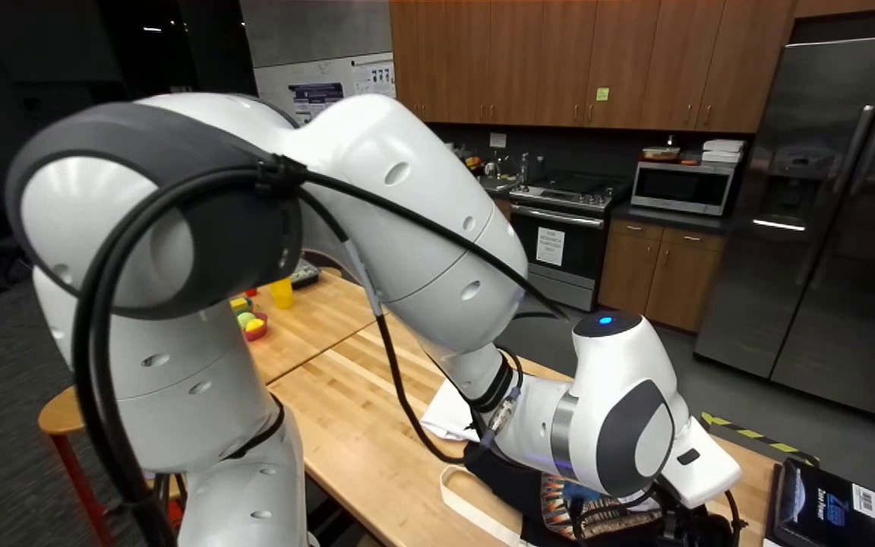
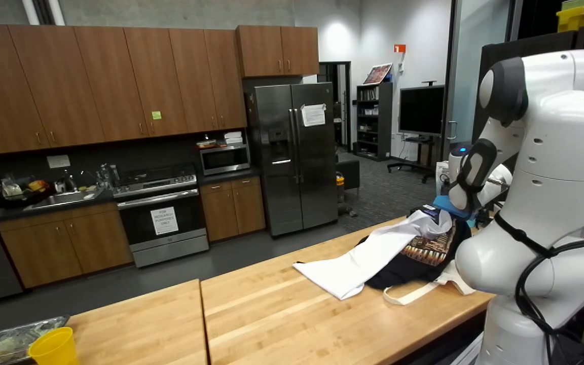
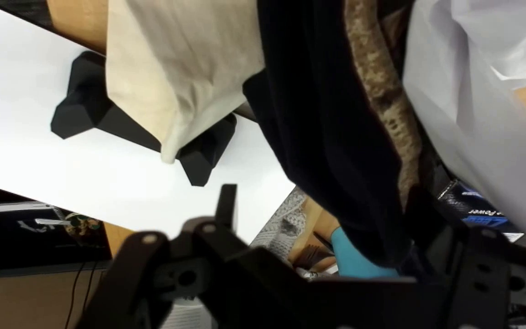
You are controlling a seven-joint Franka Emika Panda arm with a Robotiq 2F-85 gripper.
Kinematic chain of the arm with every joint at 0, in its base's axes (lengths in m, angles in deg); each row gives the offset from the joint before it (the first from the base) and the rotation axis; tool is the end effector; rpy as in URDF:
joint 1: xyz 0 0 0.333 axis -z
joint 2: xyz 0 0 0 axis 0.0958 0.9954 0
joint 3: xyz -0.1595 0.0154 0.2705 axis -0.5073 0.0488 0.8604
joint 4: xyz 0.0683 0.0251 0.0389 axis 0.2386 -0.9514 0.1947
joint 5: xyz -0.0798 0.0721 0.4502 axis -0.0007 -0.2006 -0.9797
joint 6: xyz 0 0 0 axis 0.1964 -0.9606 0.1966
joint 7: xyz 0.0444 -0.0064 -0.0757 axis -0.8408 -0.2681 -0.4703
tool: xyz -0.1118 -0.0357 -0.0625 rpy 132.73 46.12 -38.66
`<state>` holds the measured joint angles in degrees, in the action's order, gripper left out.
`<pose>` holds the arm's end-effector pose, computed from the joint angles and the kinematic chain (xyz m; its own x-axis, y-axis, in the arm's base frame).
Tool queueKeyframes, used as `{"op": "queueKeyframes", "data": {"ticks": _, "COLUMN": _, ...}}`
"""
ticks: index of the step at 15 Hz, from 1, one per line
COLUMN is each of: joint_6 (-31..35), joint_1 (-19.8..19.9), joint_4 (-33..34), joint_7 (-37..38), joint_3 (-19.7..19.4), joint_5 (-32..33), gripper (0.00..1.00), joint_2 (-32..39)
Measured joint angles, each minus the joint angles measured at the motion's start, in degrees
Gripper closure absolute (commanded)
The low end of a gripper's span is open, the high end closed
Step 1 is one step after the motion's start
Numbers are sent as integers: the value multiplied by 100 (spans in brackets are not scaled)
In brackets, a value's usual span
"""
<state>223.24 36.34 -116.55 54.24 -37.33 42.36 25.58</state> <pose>0.3123 -0.4084 0.2379 -0.0613 -0.8944 0.4431 -0.9941 0.0151 -0.1071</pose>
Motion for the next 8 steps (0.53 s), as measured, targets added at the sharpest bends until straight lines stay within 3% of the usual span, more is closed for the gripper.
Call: {"op": "queueKeyframes", "data": {"ticks": 8, "joint_6": 75, "joint_1": -29, "joint_4": 287, "joint_7": -9, "joint_3": 41, "joint_5": -14, "gripper": 99, "joint_2": 357}}
